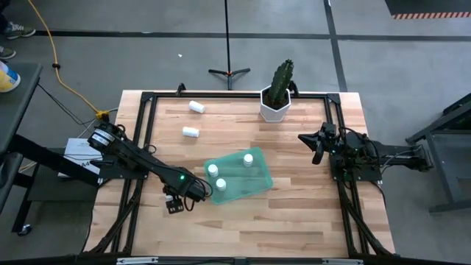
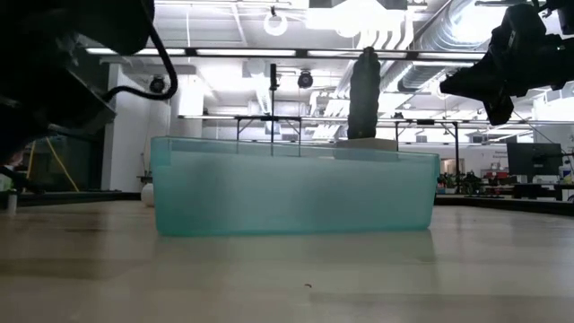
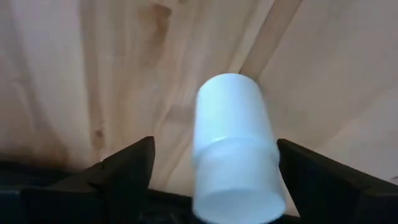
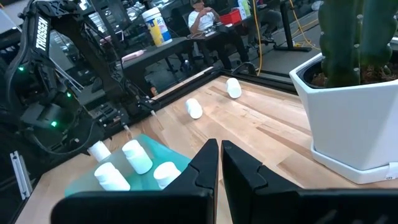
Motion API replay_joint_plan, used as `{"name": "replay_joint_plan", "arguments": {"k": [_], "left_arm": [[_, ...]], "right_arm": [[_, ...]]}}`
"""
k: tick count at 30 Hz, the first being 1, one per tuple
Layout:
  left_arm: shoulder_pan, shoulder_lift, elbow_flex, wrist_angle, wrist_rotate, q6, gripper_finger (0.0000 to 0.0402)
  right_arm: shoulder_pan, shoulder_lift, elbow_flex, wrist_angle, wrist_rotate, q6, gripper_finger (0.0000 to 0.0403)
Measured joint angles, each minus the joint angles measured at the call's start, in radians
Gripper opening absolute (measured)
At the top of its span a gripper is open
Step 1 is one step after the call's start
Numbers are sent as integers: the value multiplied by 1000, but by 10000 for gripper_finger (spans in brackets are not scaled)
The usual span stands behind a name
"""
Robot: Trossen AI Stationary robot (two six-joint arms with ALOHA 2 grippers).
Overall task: Pick and place pill bottles into a basket
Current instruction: Put the bottom white pill bottle into the green bin
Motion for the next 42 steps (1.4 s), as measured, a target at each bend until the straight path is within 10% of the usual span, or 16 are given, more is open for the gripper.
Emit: {"name": "replay_joint_plan", "arguments": {"k": [25,42], "left_arm": [[1,0,-8,28,-6,12,210],[130,0,375,-248,-180,213,210]], "right_arm": [[0,0,0,0,0,-7,12],[0,0,0,0,0,-8,12]]}}
